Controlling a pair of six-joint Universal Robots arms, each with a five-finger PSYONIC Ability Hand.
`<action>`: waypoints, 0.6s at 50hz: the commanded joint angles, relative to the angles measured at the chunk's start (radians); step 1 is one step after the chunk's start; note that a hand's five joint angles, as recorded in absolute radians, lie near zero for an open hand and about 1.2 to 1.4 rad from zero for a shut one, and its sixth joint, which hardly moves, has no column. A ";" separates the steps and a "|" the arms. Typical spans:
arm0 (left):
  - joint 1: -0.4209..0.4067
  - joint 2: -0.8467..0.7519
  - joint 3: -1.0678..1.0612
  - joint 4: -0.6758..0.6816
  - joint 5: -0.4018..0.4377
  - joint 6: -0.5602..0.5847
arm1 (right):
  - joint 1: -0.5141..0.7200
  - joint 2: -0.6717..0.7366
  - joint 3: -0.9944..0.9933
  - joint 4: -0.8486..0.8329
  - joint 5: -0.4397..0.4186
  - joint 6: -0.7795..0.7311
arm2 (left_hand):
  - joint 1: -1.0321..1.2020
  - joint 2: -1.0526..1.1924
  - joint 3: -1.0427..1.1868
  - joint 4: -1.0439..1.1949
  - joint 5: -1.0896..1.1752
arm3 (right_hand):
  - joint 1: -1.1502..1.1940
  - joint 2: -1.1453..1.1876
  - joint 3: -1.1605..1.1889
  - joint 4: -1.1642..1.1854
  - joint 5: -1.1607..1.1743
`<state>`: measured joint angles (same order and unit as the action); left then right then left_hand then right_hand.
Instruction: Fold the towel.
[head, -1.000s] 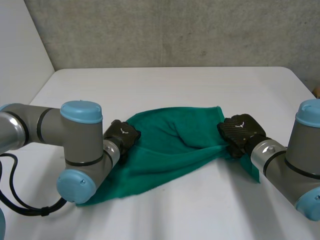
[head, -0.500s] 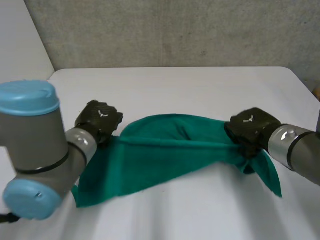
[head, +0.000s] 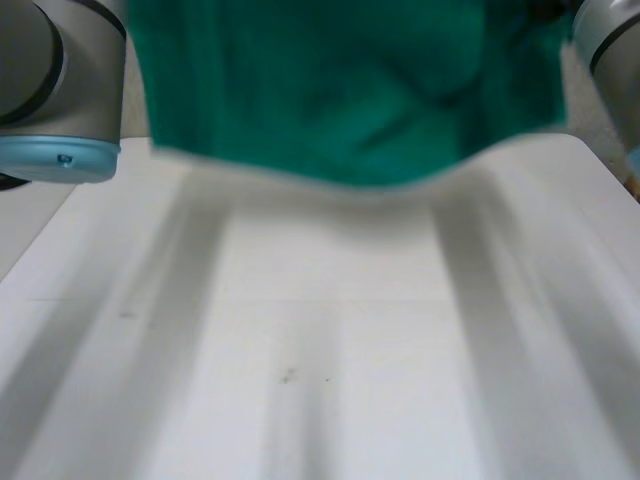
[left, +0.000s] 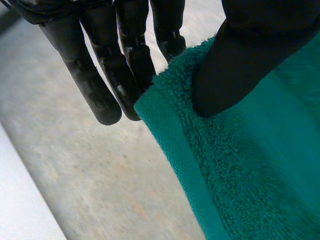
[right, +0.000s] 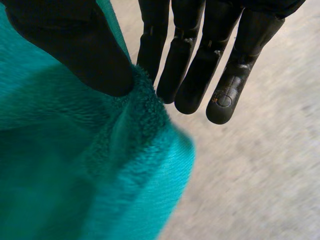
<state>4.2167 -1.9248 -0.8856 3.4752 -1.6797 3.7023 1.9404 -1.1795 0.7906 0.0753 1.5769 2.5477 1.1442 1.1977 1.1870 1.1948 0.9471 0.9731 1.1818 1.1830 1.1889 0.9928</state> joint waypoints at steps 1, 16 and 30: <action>-0.001 0.076 -0.260 0.042 -0.003 -0.010 | -0.012 -0.066 0.185 0.012 -0.050 0.019 | 0.252 0.199 0.209 0.201 0.275 | 0.423 0.214 0.213 0.207 0.229; 0.052 0.026 -0.758 0.042 0.008 -0.123 | -0.011 0.164 0.489 0.067 -0.118 0.040 | 0.252 0.199 0.209 0.201 0.275 | 0.423 0.214 0.213 0.207 0.229; 0.094 0.105 -0.808 0.044 0.009 -0.125 | -0.104 0.175 0.501 0.093 -0.170 0.272 | 0.252 0.199 0.209 0.201 0.275 | -0.385 -0.594 -0.595 -0.601 -0.580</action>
<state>4.2866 -1.8832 -1.6946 3.5198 -1.6711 3.5762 1.8750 -0.9510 1.2846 0.1546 1.4422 2.7236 1.1442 1.1991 1.1905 1.1947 0.9471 0.7725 0.9543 0.9602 0.9832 0.8019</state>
